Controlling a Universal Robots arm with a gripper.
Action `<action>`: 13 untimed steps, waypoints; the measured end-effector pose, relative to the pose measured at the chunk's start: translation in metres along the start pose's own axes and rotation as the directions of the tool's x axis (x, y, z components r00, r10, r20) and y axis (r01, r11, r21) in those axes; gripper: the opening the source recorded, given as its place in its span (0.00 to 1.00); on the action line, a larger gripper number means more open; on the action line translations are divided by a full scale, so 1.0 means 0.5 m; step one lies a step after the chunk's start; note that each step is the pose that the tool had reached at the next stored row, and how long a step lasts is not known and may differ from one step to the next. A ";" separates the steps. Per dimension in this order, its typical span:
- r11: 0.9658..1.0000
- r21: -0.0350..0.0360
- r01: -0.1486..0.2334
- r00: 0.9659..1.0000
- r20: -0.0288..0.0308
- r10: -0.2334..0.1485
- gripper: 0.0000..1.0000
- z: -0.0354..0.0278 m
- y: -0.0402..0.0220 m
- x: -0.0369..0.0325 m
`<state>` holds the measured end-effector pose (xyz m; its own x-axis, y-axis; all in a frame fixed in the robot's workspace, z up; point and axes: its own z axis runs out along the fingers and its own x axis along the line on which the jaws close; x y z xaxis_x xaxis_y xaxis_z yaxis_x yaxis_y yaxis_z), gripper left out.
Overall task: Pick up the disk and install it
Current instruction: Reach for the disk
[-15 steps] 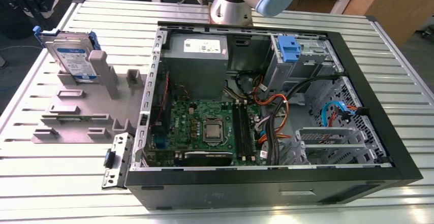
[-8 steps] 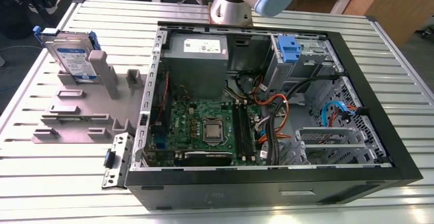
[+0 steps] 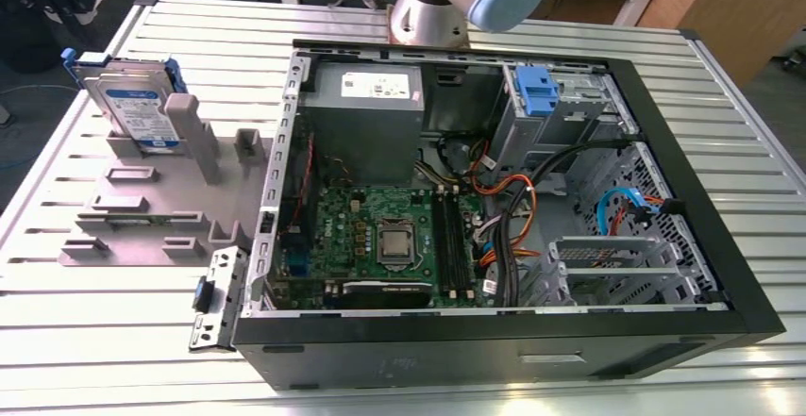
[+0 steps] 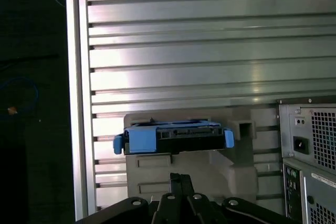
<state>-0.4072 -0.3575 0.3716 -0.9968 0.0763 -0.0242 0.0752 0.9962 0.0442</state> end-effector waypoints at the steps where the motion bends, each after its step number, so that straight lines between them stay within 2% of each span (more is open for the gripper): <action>1: 1.000 0.000 0.000 1.000 0.000 0.000 0.11 0.002 0.004 0.004; 7: 1.000 0.000 0.000 1.000 0.000 0.000 0.11 0.014 0.016 0.027; 13: 1.000 0.000 0.000 1.000 -0.001 0.000 0.11 0.027 0.025 0.040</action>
<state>-0.4258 -0.3431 0.3581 -0.9968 0.0762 -0.0229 0.0751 0.9962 0.0441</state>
